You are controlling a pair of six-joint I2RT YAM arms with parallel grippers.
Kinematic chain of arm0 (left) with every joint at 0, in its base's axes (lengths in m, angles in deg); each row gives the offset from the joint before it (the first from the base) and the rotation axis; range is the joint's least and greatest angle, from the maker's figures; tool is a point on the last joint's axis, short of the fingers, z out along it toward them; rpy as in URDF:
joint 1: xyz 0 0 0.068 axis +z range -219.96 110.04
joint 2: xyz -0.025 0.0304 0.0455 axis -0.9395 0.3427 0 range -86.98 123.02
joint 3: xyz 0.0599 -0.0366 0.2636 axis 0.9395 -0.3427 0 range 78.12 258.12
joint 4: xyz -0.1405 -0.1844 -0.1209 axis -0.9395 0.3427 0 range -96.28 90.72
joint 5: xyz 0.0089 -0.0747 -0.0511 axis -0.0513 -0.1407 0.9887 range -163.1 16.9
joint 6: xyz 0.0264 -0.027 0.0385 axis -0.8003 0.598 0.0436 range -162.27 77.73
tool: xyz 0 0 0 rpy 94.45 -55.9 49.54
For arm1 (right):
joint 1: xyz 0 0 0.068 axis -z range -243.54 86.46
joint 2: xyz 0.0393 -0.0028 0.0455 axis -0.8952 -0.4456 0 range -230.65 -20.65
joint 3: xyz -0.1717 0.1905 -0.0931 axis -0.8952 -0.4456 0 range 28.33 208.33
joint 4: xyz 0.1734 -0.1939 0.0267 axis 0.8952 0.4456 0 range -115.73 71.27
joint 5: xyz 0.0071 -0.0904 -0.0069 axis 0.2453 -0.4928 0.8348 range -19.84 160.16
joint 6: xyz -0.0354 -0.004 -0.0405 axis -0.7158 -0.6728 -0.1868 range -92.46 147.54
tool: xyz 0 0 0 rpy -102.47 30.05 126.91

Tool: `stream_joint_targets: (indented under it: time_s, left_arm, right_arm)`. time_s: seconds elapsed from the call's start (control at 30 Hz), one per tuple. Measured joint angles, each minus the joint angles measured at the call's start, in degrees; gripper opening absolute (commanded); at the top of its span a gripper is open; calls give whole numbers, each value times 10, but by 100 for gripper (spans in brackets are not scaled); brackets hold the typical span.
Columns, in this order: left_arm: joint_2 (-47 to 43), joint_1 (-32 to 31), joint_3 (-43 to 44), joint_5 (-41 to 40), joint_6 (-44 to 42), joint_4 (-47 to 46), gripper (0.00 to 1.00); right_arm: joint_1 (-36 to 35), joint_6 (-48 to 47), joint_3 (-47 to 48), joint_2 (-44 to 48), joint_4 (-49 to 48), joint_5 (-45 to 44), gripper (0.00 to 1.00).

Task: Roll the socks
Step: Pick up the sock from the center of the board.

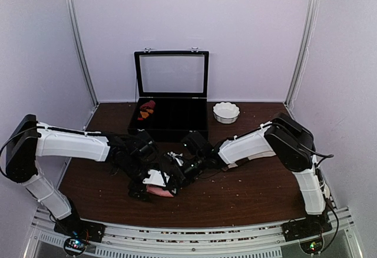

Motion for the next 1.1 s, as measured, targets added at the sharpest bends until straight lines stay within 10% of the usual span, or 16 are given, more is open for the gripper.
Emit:
stream_joint_targets:
  time_s: [0.4,0.63,1.1]
  left_arm:
    - [85,-17,52,-80,0,-7,0]
    - [112,-6,94,-47,1,27,0]
    - [159,128,315,249,26,246,0]
  right_arm:
    - [10,65,-17,-3,-44,18,0]
    - [12,57,-87,38,-107,-27,30]
    - [9,-96,-349,347,-224,-312,42]
